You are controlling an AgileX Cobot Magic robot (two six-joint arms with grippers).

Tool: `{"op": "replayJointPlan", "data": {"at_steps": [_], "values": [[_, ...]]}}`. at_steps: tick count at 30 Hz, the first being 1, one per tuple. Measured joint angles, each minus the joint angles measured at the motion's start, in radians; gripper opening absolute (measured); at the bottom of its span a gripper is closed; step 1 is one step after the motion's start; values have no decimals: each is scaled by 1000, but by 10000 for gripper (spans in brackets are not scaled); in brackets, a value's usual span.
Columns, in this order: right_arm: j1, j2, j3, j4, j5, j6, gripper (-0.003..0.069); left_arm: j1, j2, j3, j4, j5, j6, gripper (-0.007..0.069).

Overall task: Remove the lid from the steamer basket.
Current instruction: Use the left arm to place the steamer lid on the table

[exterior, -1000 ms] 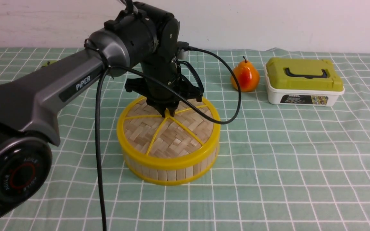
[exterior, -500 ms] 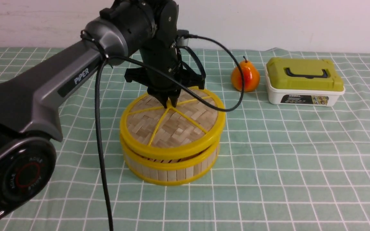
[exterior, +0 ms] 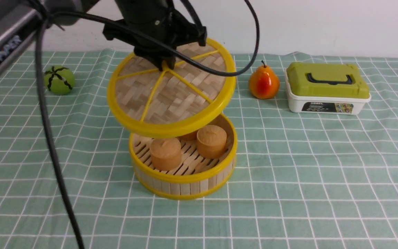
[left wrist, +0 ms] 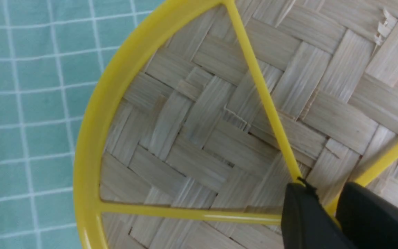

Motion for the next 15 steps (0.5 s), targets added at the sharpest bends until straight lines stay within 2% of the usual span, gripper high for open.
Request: {"op": "replayJointPlan", "data": {"at_steps": [8,11,15], "values": [[0,0,0,0,0,0,242,149,-352,573,18,-3,-17,113],[0,0,0,0,0,0,242,209,-394,733,20,-61,-104,113],[0,0,0,0,0,0,242,257,-384,922,65,-246,-234,113]]}}
